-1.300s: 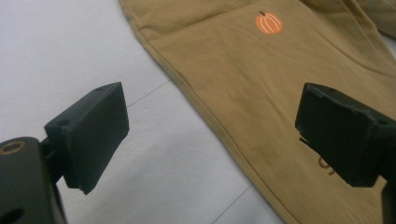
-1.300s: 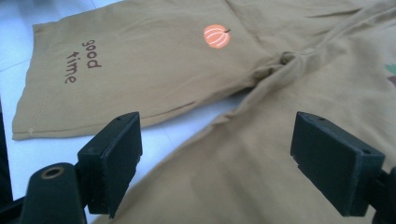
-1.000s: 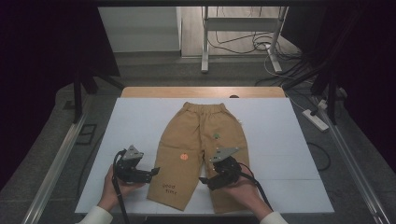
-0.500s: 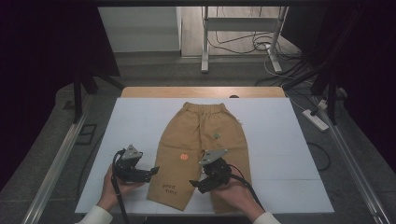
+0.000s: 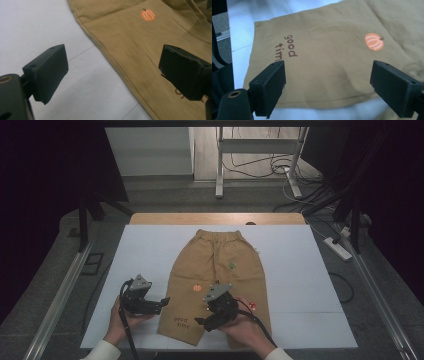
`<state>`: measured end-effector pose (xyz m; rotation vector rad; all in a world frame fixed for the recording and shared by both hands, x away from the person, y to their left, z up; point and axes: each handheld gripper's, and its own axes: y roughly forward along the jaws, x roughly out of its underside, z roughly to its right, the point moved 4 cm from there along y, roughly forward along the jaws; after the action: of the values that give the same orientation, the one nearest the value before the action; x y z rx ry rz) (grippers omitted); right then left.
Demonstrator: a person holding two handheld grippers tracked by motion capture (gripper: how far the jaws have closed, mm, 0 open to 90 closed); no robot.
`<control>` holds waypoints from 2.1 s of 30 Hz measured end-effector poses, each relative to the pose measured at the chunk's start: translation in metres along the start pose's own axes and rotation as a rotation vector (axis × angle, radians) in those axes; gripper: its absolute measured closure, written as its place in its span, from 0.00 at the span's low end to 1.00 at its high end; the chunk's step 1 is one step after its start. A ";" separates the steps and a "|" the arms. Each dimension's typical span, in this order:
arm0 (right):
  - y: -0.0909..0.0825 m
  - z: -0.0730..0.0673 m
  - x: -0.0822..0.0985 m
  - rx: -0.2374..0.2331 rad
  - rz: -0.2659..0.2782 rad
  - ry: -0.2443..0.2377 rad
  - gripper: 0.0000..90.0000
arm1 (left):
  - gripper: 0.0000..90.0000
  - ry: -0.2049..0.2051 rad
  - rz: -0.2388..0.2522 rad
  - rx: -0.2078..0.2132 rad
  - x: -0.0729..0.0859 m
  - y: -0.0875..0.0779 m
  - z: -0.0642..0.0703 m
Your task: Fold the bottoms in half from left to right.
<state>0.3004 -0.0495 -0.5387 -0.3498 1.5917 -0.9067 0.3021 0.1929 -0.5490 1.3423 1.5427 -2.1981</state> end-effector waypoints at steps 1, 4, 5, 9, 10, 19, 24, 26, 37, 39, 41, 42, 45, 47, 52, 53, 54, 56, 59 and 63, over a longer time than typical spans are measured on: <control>0.003 -0.004 -0.002 -0.015 -0.005 0.001 0.15 | 0.10 0.000 -0.001 -0.001 0.000 0.000 0.000; 0.006 -0.008 -0.004 -0.019 -0.011 -0.002 0.15 | 0.10 -0.001 -0.005 -0.003 0.000 0.001 -0.001; 0.008 -0.010 -0.004 -0.022 -0.008 -0.004 0.15 | 0.10 -0.002 -0.005 -0.003 0.000 0.001 -0.001; 0.014 -0.015 -0.007 -0.035 -0.013 -0.015 0.16 | 0.10 -0.004 -0.008 -0.006 0.000 0.001 -0.002; 0.015 -0.016 -0.008 -0.038 -0.013 -0.019 0.16 | 0.10 -0.004 -0.005 -0.004 0.000 0.001 -0.002; 0.027 -0.030 -0.015 -0.058 -0.017 -0.045 0.17 | 0.10 0.001 -0.009 -0.002 -0.001 0.002 -0.001; 0.035 -0.037 -0.018 -0.069 -0.032 -0.062 0.17 | 0.10 0.004 -0.010 -0.001 -0.002 0.002 0.000; 0.038 -0.040 -0.020 -0.070 -0.033 -0.064 0.17 | 0.10 0.005 -0.011 -0.001 -0.002 0.002 0.000; 0.050 -0.059 -0.029 -0.102 -0.019 -0.111 0.21 | 0.10 0.005 -0.017 0.000 -0.001 0.003 -0.001; 0.053 -0.063 -0.030 -0.113 -0.027 -0.118 0.22 | 0.10 0.006 -0.018 0.000 -0.001 0.003 -0.001; 0.058 -0.069 -0.032 -0.124 -0.027 -0.134 0.23 | 0.10 0.000 -0.018 0.000 -0.001 0.003 -0.001; 0.059 -0.071 -0.033 -0.127 -0.026 -0.136 0.23 | 0.10 0.001 -0.018 -0.001 -0.001 0.003 -0.001; 0.064 -0.076 -0.034 -0.136 -0.032 -0.154 0.24 | 0.10 -0.002 -0.016 -0.001 -0.001 0.003 -0.001; 0.069 -0.079 -0.034 -0.137 -0.050 -0.168 0.25 | 0.10 -0.002 -0.017 -0.001 -0.001 0.003 -0.001; 0.075 -0.080 -0.035 -0.119 -0.064 -0.172 0.28 | 0.10 -0.001 -0.020 0.000 -0.001 0.003 -0.001; 0.077 -0.081 -0.035 -0.124 -0.066 -0.171 0.29 | 0.10 -0.002 -0.020 0.000 -0.001 0.003 -0.002; 0.077 -0.081 -0.035 -0.126 -0.062 -0.165 0.33 | 0.10 -0.002 -0.020 0.000 0.000 0.003 -0.002; 0.077 -0.079 -0.036 -0.126 -0.061 -0.164 0.42 | 0.10 -0.006 -0.020 -0.001 0.000 0.003 -0.002; 0.074 -0.074 -0.036 -0.123 -0.057 -0.154 0.64 | 0.10 -0.009 -0.021 -0.002 0.000 0.004 -0.002; 0.069 -0.067 -0.034 -0.109 -0.064 -0.160 0.90 | 0.10 -0.005 -0.022 -0.001 0.000 0.003 -0.002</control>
<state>0.2635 0.0419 -0.5655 -0.5394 1.4925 -0.8208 0.3053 0.1935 -0.5515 1.3243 1.5638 -2.2112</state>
